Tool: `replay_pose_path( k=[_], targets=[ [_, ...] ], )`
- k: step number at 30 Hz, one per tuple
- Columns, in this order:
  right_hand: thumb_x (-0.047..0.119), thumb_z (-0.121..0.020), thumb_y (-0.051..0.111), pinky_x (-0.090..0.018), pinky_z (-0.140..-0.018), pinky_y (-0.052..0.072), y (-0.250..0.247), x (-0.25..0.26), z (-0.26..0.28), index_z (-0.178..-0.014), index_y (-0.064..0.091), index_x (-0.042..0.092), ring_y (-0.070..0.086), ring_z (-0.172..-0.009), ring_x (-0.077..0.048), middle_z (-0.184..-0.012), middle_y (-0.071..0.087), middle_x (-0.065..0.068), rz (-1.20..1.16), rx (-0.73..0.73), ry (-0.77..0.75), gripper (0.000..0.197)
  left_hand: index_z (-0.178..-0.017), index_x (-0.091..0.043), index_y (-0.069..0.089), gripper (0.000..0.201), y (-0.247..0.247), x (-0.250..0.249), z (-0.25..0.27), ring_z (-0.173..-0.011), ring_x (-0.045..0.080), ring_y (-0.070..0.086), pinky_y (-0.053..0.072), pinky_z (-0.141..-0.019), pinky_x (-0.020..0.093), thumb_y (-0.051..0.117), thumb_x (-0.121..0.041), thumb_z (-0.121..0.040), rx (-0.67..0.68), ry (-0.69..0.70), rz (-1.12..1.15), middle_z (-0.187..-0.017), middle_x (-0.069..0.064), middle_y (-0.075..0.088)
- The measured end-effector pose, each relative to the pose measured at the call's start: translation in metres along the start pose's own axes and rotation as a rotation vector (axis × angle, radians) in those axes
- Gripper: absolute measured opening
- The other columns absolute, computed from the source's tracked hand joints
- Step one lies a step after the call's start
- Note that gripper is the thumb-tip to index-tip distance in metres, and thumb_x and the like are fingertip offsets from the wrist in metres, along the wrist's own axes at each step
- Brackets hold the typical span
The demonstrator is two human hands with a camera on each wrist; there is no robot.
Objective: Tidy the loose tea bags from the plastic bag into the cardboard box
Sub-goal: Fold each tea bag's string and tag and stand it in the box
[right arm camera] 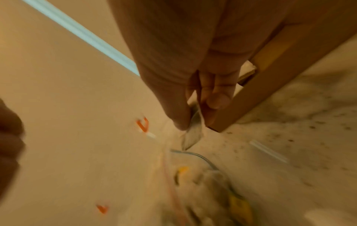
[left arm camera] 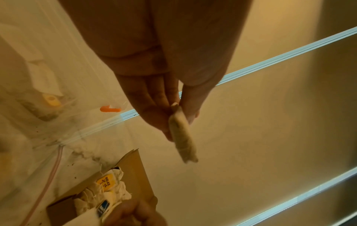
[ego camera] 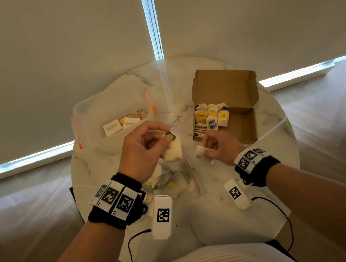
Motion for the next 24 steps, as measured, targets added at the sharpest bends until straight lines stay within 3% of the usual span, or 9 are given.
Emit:
replay_pose_path(
  k=[4,8,10,13,15,17,20,24],
  targets=[
    [0.013,-0.084,0.075,-0.032,-0.070,0.059,-0.036,0.038,0.021,-0.086,0.075,0.018,0.066,-0.072,-0.024,-0.081,0.073,0.000,-0.257,-0.078,-0.091,0.005,-0.100,-0.021,0.069,0.025,0.002,-0.002,0.002,-0.071,0.022,0.065,0.056,-0.071,0.032,0.072,-0.001,-0.085,0.011,0.007,-0.010,-0.076,0.012,0.073],
    [-0.007,-0.090,0.058,-0.030,-0.075,0.059,-0.048,0.064,0.034,-0.091,0.077,0.015,0.066,-0.086,-0.036,-0.096,0.076,0.001,-0.610,-0.058,-0.084,0.030,-0.094,-0.020,0.069,0.022,0.002,-0.004,0.002,-0.071,0.011,0.068,0.057,-0.072,0.027,0.072,0.000,-0.084,0.006,-0.004,-0.026,-0.074,-0.002,0.075],
    [-0.011,-0.089,0.058,-0.032,-0.081,0.059,-0.049,0.080,0.040,-0.099,0.075,0.016,0.067,-0.096,-0.039,-0.103,0.075,0.000,-0.614,-0.026,-0.167,0.033,-0.086,-0.021,0.071,0.021,0.003,-0.006,0.002,-0.073,0.009,0.069,0.057,-0.073,0.025,0.073,0.000,-0.083,0.014,-0.006,-0.043,-0.075,-0.005,0.075],
    [-0.018,-0.085,0.058,-0.043,-0.092,0.056,-0.046,0.093,0.044,-0.107,0.071,0.013,0.065,-0.106,-0.040,-0.111,0.073,-0.008,-0.696,0.040,-0.227,0.040,-0.082,-0.022,0.072,0.021,0.003,-0.010,0.002,-0.075,0.012,0.068,0.057,-0.075,0.030,0.074,-0.001,-0.082,0.020,0.023,-0.072,-0.077,-0.001,0.074],
    [-0.024,-0.083,0.055,-0.046,-0.095,0.053,-0.042,0.096,0.044,-0.113,0.069,0.008,0.063,-0.107,-0.043,-0.115,0.071,-0.010,-0.724,0.062,-0.237,0.046,-0.082,-0.022,0.072,0.021,0.000,-0.013,0.001,-0.075,0.014,0.066,0.056,-0.075,0.033,0.074,-0.001,-0.082,0.016,0.053,-0.074,-0.080,0.008,0.073],
    [-0.022,-0.083,0.058,-0.038,-0.091,0.056,-0.041,0.099,0.045,-0.116,0.067,0.004,0.067,-0.103,-0.036,-0.112,0.072,-0.009,-0.700,0.052,-0.251,0.043,-0.083,-0.020,0.072,0.020,-0.002,-0.016,0.001,-0.076,0.016,0.065,0.055,-0.075,0.031,0.074,0.000,-0.082,0.011,0.073,-0.072,-0.085,0.018,0.072],
    [-0.008,-0.087,0.064,-0.028,-0.079,0.058,-0.045,0.103,0.047,-0.111,0.069,0.004,0.073,-0.087,-0.022,-0.095,0.076,-0.011,-0.646,0.005,-0.263,0.028,-0.082,-0.019,0.072,0.020,-0.004,-0.018,0.000,-0.078,0.017,0.065,0.056,-0.077,0.029,0.075,0.001,-0.082,0.008,0.089,-0.088,-0.088,0.020,0.071],
    [0.008,-0.089,0.068,-0.029,-0.070,0.055,-0.058,0.114,0.049,-0.096,0.074,0.012,0.067,-0.074,-0.016,-0.082,0.073,-0.006,-0.387,-0.108,-0.348,0.010,-0.082,-0.020,0.073,0.021,-0.005,-0.017,0.000,-0.079,0.020,0.067,0.057,-0.080,0.034,0.076,0.001,-0.081,0.007,0.087,-0.078,-0.087,0.017,0.073]
  ],
)
Point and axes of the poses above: each hand's wrist, its own z-axis away from the middle knuckle, its own y-axis out of the palm, x = y × z, the point moved 9 cm from there along -z, towards the middle knuckle
